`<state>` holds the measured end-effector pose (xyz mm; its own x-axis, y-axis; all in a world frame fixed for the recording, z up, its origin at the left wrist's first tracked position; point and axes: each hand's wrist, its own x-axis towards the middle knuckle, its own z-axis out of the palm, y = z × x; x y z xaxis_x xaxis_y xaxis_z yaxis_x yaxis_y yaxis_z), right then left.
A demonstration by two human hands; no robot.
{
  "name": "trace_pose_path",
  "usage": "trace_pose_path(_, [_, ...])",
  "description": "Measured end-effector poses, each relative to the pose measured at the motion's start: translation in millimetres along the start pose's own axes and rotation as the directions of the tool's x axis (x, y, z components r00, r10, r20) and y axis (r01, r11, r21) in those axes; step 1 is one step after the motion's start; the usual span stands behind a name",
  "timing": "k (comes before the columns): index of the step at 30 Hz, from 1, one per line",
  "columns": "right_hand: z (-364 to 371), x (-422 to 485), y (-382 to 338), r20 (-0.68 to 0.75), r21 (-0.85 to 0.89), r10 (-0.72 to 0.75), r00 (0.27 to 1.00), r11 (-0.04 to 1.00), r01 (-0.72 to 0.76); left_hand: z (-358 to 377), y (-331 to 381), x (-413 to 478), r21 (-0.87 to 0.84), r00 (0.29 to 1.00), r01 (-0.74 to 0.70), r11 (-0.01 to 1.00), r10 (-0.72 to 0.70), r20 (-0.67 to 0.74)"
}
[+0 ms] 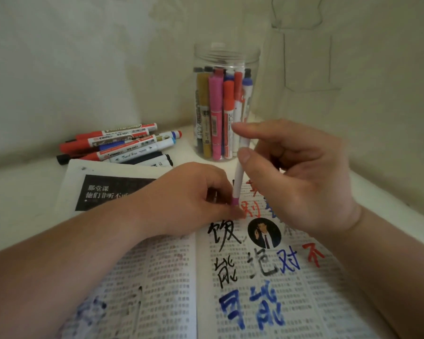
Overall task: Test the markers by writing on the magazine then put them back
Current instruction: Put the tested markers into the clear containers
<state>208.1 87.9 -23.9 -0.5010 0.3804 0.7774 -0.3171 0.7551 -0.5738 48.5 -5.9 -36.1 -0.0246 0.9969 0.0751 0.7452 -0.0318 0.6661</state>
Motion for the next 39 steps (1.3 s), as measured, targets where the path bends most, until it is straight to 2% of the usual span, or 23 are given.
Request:
trace_pose_path(4, [5,3,4,0.067,-0.208,-0.071,0.995,0.975,0.083,0,-3,-2,-0.029,0.998,-0.043,0.999,0.044,0.035])
trace_pose_path(7, [1,6,12,0.066,-0.3,-0.015,0.998,0.953,0.034,2,-4,0,-0.011,0.998,-0.058,0.998,0.058,0.017])
trace_pose_path(13, [-1,6,8,0.013,-0.2,0.095,0.995,0.976,-0.09,1,-2,1,-0.002,0.988,-0.103,0.995,0.102,-0.114])
trace_pose_path(17, [1,6,11,0.008,-0.201,0.06,0.998,0.978,-0.057,-3,3,0,0.0,0.974,-0.097,0.995,0.095,-0.205])
trace_pose_path(19, [0,6,12,-0.045,-0.161,0.06,0.997,0.985,-0.066,-13,11,-5,-0.091,0.94,-0.075,0.993,0.04,-0.339])
trace_pose_path(22, [-4,7,13,-0.115,-0.12,0.074,0.991,0.989,-0.088,-42,29,-8,-0.285,0.821,-0.028,0.958,-0.14,-0.553])
trace_pose_path(24, [-6,7,15,-0.114,-0.12,0.098,0.989,0.987,-0.111,-68,33,-1,-0.483,0.777,0.044,0.874,-0.334,-0.533])
trace_pose_path(26, [-5,7,17,-0.081,-0.142,0.117,0.99,0.982,-0.128,-91,32,8,-0.606,0.799,0.154,0.78,-0.459,-0.387])
trace_pose_path(28, [-3,7,17,-0.03,-0.195,0.115,0.993,0.974,-0.118,-101,33,19,-0.493,0.812,0.304,0.815,-0.492,-0.314])
trace_pose_path(30, [-3,8,14,0.001,-0.243,0.083,0.997,0.967,-0.08,-98,35,33,-0.283,0.817,0.394,0.874,-0.474,-0.329])
trace_pose_path(32, [-4,9,10,0.03,-0.279,0.046,0.998,0.96,-0.036,-85,36,47,-0.214,0.839,0.344,0.914,-0.402,-0.366])
trace_pose_path(34, [-5,10,8,0.063,-0.306,0.017,0.998,0.952,0.003,-69,32,62,-0.28,0.866,0.206,0.938,-0.308,-0.394])
trace_pose_path(37, [-4,10,8,0.065,-0.336,-0.039,0.997,0.94,0.059,-48,16,80,-0.391,0.829,0.062,0.918,-0.265,-0.493])
trace_pose_path(39, [-5,12,6,-0.003,-0.283,-0.082,0.997,0.956,0.078,-41,12,80,-0.393,0.8,-0.005,0.92,-0.232,-0.553])
